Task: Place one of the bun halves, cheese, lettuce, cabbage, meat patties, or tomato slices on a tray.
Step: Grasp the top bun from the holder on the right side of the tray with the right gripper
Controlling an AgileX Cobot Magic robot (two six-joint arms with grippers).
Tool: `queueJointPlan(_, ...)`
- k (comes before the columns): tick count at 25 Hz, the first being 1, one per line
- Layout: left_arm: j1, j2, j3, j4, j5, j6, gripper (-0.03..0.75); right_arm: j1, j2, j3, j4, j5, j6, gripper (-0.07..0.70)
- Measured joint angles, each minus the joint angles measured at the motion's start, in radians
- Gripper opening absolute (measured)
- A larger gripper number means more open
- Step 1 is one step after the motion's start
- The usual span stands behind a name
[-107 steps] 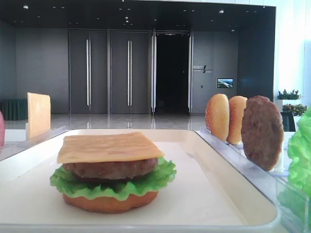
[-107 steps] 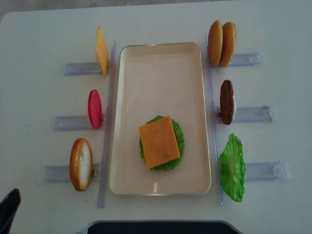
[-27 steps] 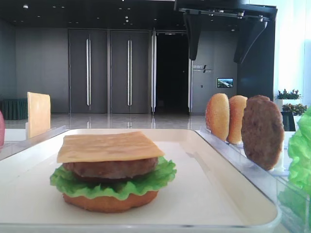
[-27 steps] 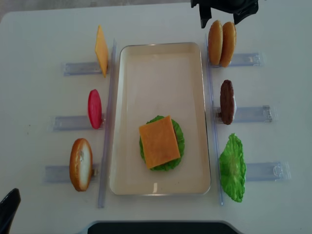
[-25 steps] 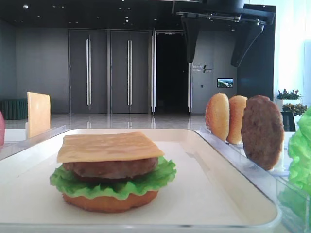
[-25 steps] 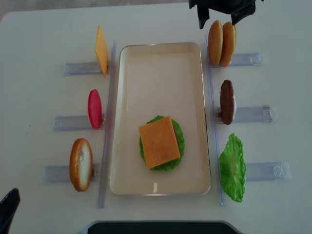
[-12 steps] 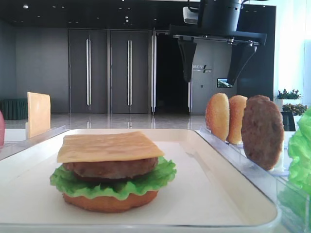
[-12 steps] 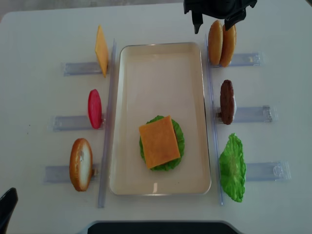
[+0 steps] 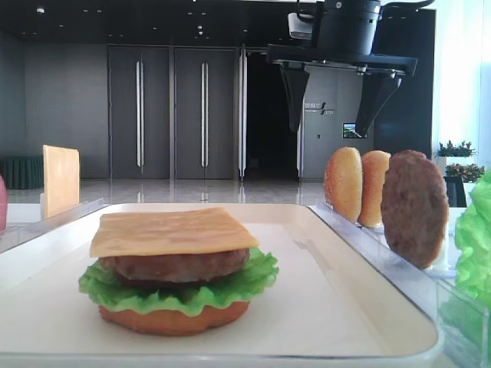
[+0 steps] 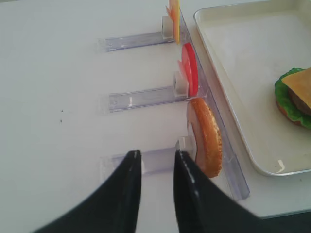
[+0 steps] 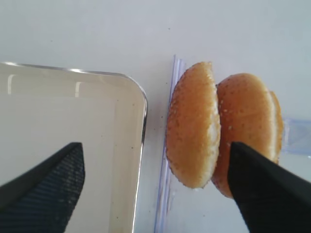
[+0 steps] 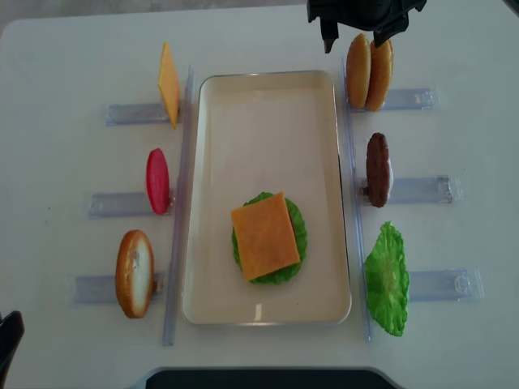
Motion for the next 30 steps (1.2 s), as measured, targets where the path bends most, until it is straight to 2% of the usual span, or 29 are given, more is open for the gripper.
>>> queueJointPlan(8, 0.000, 0.000, 0.000, 0.000, 0.000, 0.000, 0.085, 0.000, 0.001, -0.001, 0.008, -0.001, -0.009, 0.570)
queueJointPlan(14, 0.000, 0.000, 0.000, 0.000, 0.000, 0.000, 0.011, 0.000, 0.039, -0.004, 0.008, 0.023, -0.023, 0.570)
queueJointPlan(24, 0.000, 0.000, 0.000, 0.000, 0.000, 0.000, 0.000, 0.000, 0.068, -0.004, 0.001, -0.008, -0.025, 0.566)
queueJointPlan(30, 0.000, 0.000, 0.000, 0.000, 0.000, 0.000, -0.001, 0.000, 0.081, -0.004, -0.026, -0.019, -0.026, 0.506)
